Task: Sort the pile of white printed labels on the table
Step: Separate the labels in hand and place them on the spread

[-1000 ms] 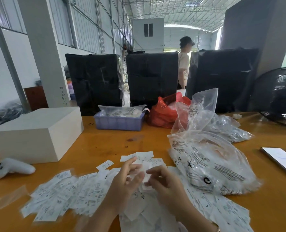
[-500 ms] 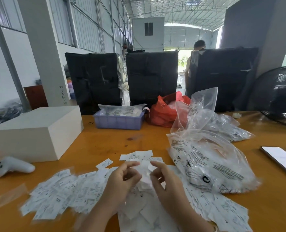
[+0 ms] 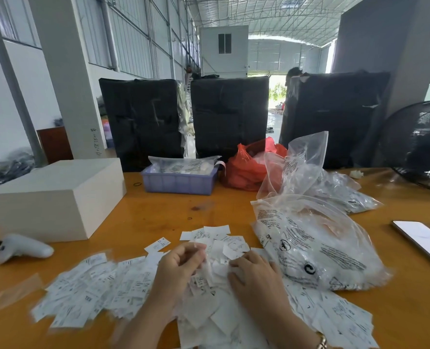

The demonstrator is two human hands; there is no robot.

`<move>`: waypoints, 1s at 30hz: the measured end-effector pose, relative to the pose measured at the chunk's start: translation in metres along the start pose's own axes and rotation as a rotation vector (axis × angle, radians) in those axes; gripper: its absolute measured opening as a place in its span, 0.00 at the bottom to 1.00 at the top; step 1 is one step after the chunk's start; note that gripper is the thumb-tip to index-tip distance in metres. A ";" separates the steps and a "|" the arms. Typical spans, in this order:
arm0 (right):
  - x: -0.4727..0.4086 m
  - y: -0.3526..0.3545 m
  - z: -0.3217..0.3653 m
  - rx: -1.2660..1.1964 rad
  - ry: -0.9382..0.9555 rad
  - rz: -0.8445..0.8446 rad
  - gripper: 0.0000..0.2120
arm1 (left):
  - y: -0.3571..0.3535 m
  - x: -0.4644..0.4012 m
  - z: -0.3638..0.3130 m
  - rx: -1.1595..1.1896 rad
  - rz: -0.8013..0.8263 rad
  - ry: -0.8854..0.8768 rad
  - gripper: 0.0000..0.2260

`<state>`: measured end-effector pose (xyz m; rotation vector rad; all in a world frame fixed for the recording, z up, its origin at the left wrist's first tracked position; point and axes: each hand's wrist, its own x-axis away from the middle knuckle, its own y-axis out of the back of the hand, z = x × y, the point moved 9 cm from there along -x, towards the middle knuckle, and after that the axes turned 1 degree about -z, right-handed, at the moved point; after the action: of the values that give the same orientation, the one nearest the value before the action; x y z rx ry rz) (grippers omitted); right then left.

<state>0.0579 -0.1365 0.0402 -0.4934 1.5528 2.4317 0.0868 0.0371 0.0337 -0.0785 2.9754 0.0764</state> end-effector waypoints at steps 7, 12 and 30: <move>-0.016 -0.010 0.002 0.066 -0.026 0.041 0.20 | 0.001 0.000 0.003 0.062 -0.016 0.043 0.08; -0.016 0.001 0.009 0.129 0.005 -0.063 0.14 | 0.003 0.001 0.002 0.060 -0.030 0.051 0.05; 0.001 0.005 -0.030 -1.458 -0.438 -0.112 0.08 | -0.015 0.011 -0.003 0.000 0.033 0.082 0.07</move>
<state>0.0602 -0.1657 0.0326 -0.1606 -0.5692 2.8546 0.0759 0.0210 0.0340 -0.0340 3.0594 0.0797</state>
